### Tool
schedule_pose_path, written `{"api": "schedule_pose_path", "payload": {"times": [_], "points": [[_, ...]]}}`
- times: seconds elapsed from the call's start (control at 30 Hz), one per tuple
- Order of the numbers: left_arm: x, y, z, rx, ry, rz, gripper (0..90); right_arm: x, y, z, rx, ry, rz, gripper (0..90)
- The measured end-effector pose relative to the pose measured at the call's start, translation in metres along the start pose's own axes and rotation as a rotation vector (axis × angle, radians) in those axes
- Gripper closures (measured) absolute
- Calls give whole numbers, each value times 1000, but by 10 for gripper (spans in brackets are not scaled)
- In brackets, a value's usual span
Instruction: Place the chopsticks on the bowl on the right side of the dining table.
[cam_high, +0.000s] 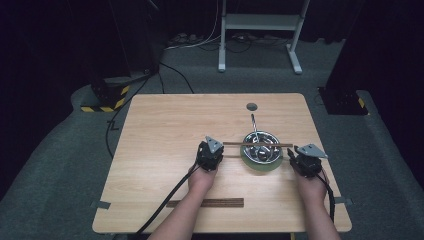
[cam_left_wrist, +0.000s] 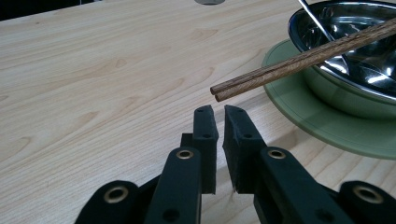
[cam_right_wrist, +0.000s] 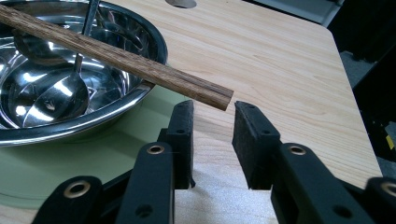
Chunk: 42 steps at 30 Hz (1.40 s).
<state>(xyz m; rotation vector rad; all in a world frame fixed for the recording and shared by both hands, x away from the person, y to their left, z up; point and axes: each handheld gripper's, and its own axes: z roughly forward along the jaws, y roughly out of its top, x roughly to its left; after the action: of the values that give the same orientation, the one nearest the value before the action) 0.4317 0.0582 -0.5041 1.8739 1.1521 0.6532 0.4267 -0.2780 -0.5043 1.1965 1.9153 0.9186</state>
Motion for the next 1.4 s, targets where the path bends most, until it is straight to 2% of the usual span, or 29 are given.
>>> {"api": "schedule_pose_path", "payload": {"times": [0.07, 0.13, 0.3, 0.47, 0.57, 0.63, 0.73, 0.8, 0.87, 0.97, 1.03, 1.07, 1.17, 1.23, 1.27, 1.33, 1.4], "points": [[1, 0, -1, -1, -4, 2, 782, 0, -1, -1, 1, -2, 5, 669], [3, -2, -5, 1, -20, -31, 731, 0, -1, -2, 3, -4, 1, 666], [8, -4, -12, 2, -41, -45, 621, 2, -3, -4, 5, -10, 2, 635], [17, -8, -24, 33, -119, -57, 481, 3, -4, -10, 6, -13, 8, 634], [25, -9, -33, 42, -141, -51, 431, 5, -2, -16, 7, -13, 16, 619], [33, -10, -40, 41, -149, -53, 410, 10, -2, -19, 28, 13, 32, 596], [47, -16, -51, 43, -169, -82, 395, 21, -4, -22, 57, 37, 11, 569], [61, -22, -61, 49, -146, -48, 387, 27, -5, -28, 67, 56, 37, 550], [73, -28, -69, 55, -136, -42, 371, 30, -7, -34, 62, 96, 80, 510], [97, -42, -87, 71, -119, -44, 336, 35, -13, -40, 61, 160, 142, 462], [110, -51, -98, 79, -85, -37, 316, 38, -17, -40, 83, 169, 154, 442], [119, -58, -105, 88, -65, -31, 304, 39, -20, -41, 103, 175, 152, 434], [139, -75, -121, 110, -11, -32, 284, 45, -27, -39, 140, 153, 117, 415], [154, -87, -131, 122, 11, -57, 278, 48, -30, -39, 162, 151, 109, 402], [161, -95, -136, 133, 25, -83, 269, 49, -32, -39, 165, 151, 98, 396], [170, -107, -144, 153, 57, -95, 248, 53, -32, -39, 194, 154, 89, 373], [173, -118, -150, 184, 105, -77, 223, 55, -33, -39, 191, 153, 71, 372]]}}
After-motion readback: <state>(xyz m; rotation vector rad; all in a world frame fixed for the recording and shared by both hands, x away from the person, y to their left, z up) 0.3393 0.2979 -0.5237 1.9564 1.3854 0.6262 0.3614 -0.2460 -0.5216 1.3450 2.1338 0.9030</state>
